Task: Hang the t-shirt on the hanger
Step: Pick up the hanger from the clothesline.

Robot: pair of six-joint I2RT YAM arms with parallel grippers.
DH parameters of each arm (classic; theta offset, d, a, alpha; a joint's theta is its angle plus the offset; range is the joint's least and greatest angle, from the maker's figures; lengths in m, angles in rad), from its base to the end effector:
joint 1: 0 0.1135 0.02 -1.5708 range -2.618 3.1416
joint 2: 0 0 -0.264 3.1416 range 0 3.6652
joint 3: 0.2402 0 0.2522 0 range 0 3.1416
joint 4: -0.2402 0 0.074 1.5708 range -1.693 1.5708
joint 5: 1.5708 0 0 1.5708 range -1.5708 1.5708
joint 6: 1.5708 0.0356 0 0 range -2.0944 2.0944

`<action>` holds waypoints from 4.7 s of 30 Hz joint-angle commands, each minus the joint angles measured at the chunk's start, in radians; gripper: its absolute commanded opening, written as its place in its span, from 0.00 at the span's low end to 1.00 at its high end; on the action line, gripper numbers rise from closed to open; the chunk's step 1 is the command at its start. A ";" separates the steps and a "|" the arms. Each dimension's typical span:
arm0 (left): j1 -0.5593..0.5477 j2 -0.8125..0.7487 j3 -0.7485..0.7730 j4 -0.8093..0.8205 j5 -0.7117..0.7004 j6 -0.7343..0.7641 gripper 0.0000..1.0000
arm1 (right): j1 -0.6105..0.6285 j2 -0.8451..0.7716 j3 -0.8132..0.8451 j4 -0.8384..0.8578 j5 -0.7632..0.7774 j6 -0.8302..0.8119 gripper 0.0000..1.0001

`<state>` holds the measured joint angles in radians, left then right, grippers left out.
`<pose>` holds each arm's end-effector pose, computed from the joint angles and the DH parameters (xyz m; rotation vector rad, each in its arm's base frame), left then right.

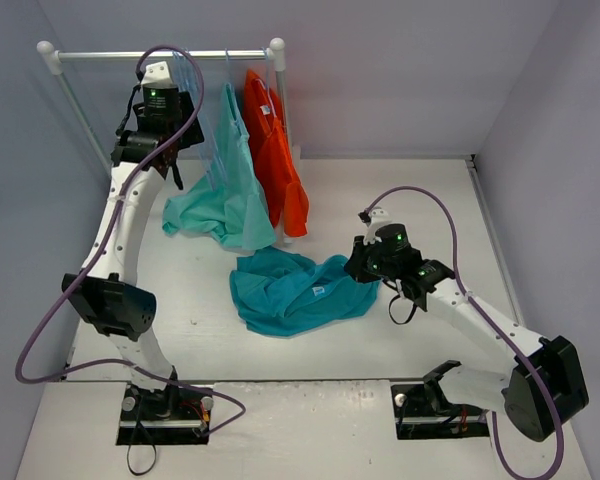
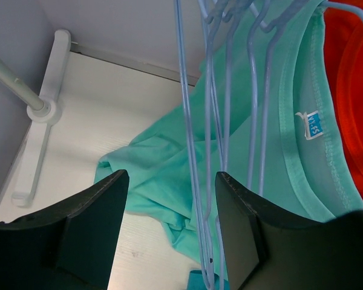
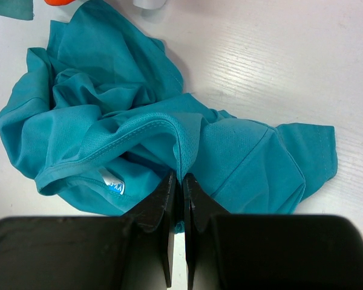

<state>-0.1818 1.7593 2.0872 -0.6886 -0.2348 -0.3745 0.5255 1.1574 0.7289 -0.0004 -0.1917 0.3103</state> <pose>0.3789 -0.0612 0.4702 -0.3401 1.8936 -0.1467 0.2222 0.1367 0.2627 -0.3481 2.0369 0.7189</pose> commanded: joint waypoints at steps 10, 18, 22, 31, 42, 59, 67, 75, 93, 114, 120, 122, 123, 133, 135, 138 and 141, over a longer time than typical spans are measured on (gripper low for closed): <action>0.003 0.033 0.057 0.094 -0.005 -0.010 0.55 | 0.008 -0.049 -0.008 0.045 -0.011 -0.011 0.00; 0.004 0.023 0.031 0.126 0.006 -0.032 0.55 | 0.008 -0.056 -0.024 0.045 -0.011 -0.005 0.00; 0.004 -0.016 0.011 0.145 0.005 -0.034 0.55 | 0.008 -0.057 -0.030 0.046 -0.008 -0.008 0.00; 0.003 0.005 0.014 0.150 0.001 -0.053 0.55 | 0.008 -0.061 -0.028 0.045 -0.009 -0.008 0.00; 0.004 0.010 0.001 0.176 0.001 -0.100 0.55 | 0.008 -0.063 -0.032 0.046 -0.009 -0.006 0.00; 0.004 0.000 -0.043 0.219 -0.012 -0.117 0.55 | 0.008 -0.065 -0.031 0.045 -0.013 -0.005 0.00; 0.004 -0.001 -0.063 0.252 0.009 -0.145 0.55 | 0.008 -0.060 -0.033 0.046 -0.014 -0.004 0.00; 0.004 -0.006 -0.084 0.262 0.014 -0.152 0.55 | 0.008 -0.065 -0.042 0.046 -0.009 -0.005 0.00; 0.005 -0.021 -0.140 0.259 -0.036 -0.114 0.28 | 0.009 -0.078 -0.048 0.045 -0.009 -0.004 0.00; 0.021 -0.127 -0.283 0.247 -0.043 -0.018 0.15 | 0.008 -0.085 -0.048 0.045 -0.020 0.005 0.00; 0.022 -0.132 -0.311 0.244 -0.026 0.011 0.11 | 0.008 -0.082 -0.047 0.045 -0.022 0.006 0.00; 0.022 -0.132 -0.315 0.242 -0.026 0.014 0.11 | 0.008 -0.081 -0.045 0.046 -0.023 0.006 0.00; 0.022 -0.132 -0.317 0.240 -0.026 0.019 0.11 | 0.008 -0.081 -0.045 0.046 -0.023 0.006 0.00; 0.022 -0.146 -0.321 0.239 -0.040 0.044 0.07 | 0.008 -0.082 -0.046 0.045 -0.027 0.007 0.00; 0.022 -0.153 -0.318 0.239 -0.049 0.052 0.06 | 0.008 -0.084 -0.047 0.046 -0.028 0.007 0.00; 0.022 -0.159 -0.315 0.241 -0.051 0.073 0.02 | 0.008 -0.090 -0.049 0.046 -0.028 0.007 0.00; 0.022 -0.167 -0.314 0.241 -0.055 0.087 0.00 | 0.008 -0.092 -0.051 0.046 -0.028 0.009 0.00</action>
<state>-0.1677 1.6754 1.7500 -0.4889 -0.2641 -0.3192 0.5255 1.1011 0.6800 -0.0006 -0.2069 0.3138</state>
